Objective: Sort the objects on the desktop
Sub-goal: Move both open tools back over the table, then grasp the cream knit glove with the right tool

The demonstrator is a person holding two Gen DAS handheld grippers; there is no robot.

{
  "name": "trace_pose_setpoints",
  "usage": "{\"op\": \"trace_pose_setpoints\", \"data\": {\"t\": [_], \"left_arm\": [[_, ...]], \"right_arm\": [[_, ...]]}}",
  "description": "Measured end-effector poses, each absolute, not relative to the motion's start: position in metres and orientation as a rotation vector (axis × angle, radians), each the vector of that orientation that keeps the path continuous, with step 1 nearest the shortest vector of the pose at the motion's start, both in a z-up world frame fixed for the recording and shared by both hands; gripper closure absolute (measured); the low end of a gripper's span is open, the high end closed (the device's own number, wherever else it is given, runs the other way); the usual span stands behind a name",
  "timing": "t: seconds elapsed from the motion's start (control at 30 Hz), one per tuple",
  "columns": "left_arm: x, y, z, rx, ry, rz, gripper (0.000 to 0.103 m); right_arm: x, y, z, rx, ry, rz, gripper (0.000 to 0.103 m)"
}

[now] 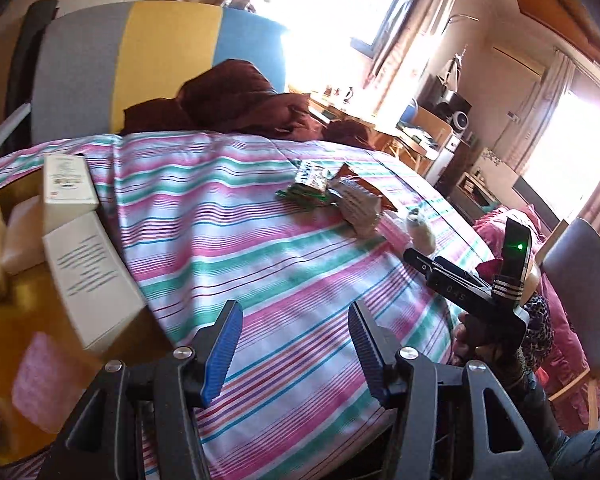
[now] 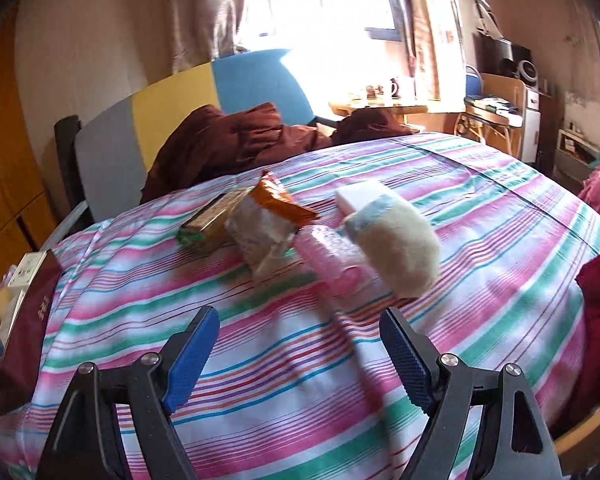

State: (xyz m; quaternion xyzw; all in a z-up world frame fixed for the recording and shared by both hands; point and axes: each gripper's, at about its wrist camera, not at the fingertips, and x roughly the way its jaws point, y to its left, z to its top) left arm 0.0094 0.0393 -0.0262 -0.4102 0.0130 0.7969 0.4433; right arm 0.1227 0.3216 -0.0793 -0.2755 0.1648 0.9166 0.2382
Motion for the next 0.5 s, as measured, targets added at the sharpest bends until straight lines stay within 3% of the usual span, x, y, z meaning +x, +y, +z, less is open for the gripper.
{"op": "trace_pose_setpoints", "data": {"t": [0.27, 0.5], "left_arm": [[-0.006, 0.127, -0.035, -1.139, 0.029, 1.811, 0.047], [-0.015, 0.176, -0.046, -1.206, 0.031, 1.748, 0.046]], "right_arm": [[0.136, 0.361, -0.086, -0.707, 0.523, 2.449, 0.017], [0.137, 0.398, -0.088, -0.661, 0.673, 2.426, 0.010]]}}
